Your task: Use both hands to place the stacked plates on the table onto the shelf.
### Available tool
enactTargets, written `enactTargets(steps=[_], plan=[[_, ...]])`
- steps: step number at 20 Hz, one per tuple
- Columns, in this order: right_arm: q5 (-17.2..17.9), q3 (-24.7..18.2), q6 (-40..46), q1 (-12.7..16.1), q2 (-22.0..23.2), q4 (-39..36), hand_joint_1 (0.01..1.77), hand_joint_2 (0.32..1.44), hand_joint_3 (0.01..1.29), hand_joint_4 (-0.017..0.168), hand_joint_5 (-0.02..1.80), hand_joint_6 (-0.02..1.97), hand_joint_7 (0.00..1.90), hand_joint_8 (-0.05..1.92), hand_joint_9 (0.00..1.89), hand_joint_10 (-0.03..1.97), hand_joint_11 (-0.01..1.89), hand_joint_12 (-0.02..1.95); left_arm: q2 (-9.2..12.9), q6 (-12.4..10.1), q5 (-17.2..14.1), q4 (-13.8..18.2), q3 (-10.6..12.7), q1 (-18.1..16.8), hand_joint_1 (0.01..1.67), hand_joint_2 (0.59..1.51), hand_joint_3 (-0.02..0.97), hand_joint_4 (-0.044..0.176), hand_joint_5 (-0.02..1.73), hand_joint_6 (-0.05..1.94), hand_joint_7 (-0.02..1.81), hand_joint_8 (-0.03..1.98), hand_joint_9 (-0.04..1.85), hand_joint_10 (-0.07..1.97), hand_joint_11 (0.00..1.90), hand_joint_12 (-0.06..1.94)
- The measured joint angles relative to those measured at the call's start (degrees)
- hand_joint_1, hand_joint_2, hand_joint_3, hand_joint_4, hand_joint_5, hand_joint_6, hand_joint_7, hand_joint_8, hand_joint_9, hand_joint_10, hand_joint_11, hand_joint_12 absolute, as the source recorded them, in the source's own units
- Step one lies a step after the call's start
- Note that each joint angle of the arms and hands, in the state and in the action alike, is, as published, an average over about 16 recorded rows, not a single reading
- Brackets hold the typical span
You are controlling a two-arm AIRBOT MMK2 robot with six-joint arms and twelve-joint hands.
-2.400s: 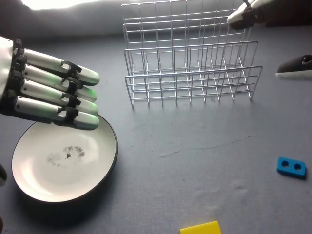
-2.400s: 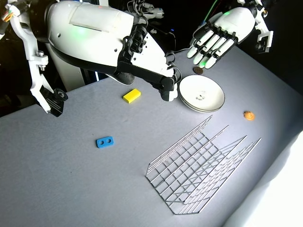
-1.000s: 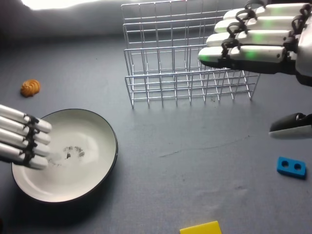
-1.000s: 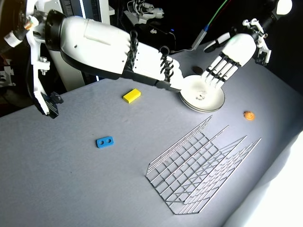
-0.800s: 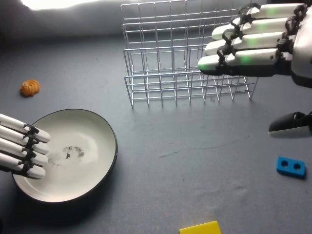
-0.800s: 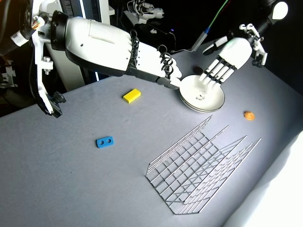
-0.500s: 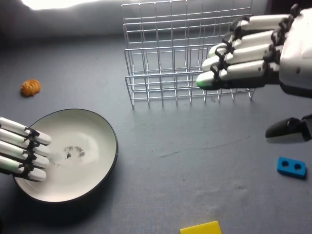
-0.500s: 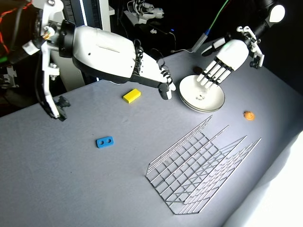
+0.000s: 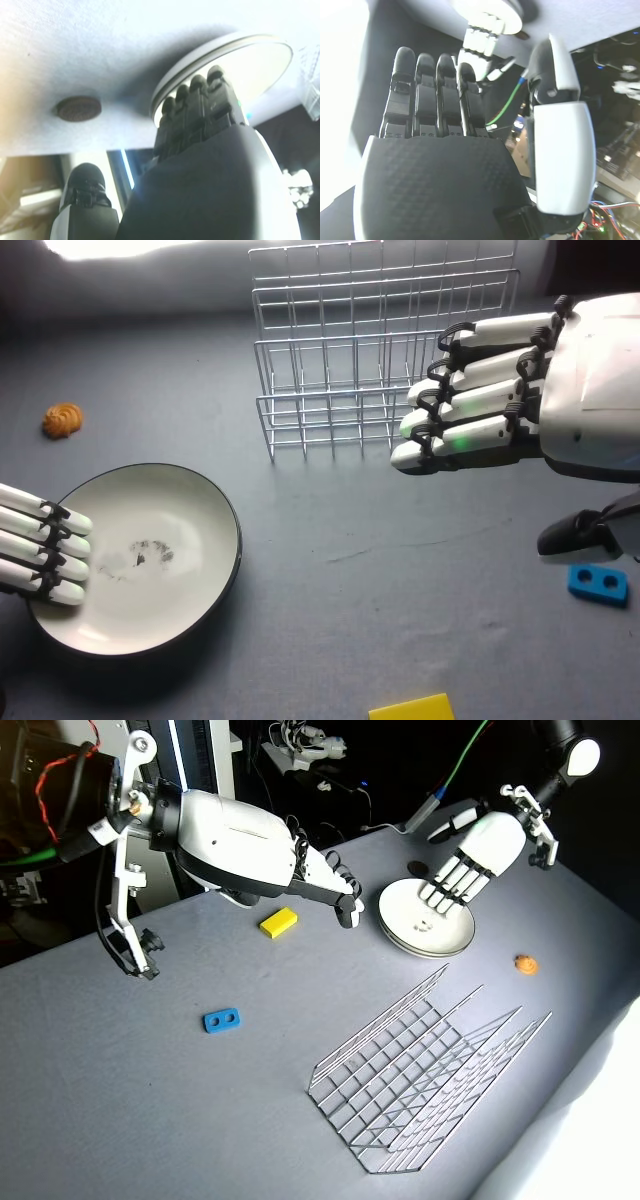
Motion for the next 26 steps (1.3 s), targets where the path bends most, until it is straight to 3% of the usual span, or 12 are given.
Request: enactTargets(steps=[7, 12, 22, 26], plan=[[-0.7, 0.2, -2.0, -0.4, -2.2, -0.5, 0.87, 1.05, 0.02, 0.000, 0.28, 0.02, 0.27, 0.02, 0.25, 0.01, 0.01, 0.77, -0.5, 1.0, 0.0, 0.0, 0.8, 0.9, 0.02, 1.123, 0.012, -0.004, 0.05, -0.01, 0.04, -0.01, 0.03, 0.00, 0.01, 0.01], [-1.9, 0.6, -4.1, -0.3, -4.3, -0.4, 0.84, 1.04, 0.02, 0.001, 0.18, 0.02, 0.18, 0.02, 0.16, 0.01, 0.01, 0.51, -0.7, 1.7, 0.1, 0.1, 0.2, 1.2, 0.02, 1.122, 0.012, -0.005, 0.04, -0.01, 0.03, -0.01, 0.03, 0.00, 0.01, 0.01], [-6.7, 4.8, -8.0, 0.0, -12.8, -0.1, 0.94, 0.96, 0.02, 0.001, 0.03, 0.02, 0.02, 0.02, 0.02, 0.01, 0.01, 0.04, -1.1, 0.4, 2.1, 0.2, -4.1, -0.7, 0.02, 1.125, 0.011, -0.004, 0.04, -0.02, 0.02, -0.01, 0.04, 0.00, 0.02, 0.01], [-8.6, 7.9, -9.1, 0.1, -17.9, 0.1, 1.03, 0.94, 0.02, 0.001, 0.02, 0.02, 0.01, 0.02, 0.01, 0.01, 0.01, -0.01, -1.2, -0.7, 3.4, 0.4, -6.1, -2.0, 0.01, 1.127, 0.011, -0.003, 0.04, -0.02, 0.02, -0.01, 0.03, 0.00, 0.02, 0.01]])
